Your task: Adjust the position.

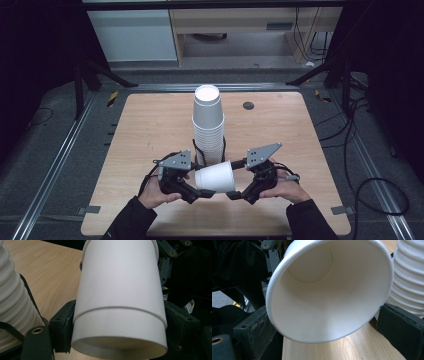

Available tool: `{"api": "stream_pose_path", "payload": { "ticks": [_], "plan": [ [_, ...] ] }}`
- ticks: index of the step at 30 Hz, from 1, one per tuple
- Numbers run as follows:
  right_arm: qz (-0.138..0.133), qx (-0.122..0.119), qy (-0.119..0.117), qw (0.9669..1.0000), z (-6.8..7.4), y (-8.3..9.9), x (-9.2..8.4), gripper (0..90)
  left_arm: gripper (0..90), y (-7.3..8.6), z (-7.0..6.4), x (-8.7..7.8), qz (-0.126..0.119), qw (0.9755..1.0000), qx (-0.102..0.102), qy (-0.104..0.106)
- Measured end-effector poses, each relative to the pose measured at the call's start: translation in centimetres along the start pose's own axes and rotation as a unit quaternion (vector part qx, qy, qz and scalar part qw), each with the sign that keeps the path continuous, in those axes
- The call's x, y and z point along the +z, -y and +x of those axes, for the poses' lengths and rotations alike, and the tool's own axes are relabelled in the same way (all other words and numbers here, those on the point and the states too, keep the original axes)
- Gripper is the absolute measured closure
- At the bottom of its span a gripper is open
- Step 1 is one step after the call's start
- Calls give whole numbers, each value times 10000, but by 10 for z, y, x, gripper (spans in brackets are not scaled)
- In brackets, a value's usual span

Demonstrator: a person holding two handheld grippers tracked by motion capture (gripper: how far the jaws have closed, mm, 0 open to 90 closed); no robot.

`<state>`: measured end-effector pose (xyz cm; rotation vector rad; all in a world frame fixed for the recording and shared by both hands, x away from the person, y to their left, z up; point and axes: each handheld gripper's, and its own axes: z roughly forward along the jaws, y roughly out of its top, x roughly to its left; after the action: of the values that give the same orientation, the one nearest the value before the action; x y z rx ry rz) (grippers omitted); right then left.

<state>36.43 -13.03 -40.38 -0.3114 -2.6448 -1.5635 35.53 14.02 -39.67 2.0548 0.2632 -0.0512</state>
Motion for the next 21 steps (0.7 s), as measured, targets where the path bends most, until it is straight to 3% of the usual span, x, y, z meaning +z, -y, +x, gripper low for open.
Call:
{"api": "stream_pose_path", "payload": {
  "ticks": [21],
  "plan": [
    [-26, -18, -168, 9999, 1, 0, 9, 67, 218, -2, -6, 8, 30, 9999, 114, 77]
  ]
}}
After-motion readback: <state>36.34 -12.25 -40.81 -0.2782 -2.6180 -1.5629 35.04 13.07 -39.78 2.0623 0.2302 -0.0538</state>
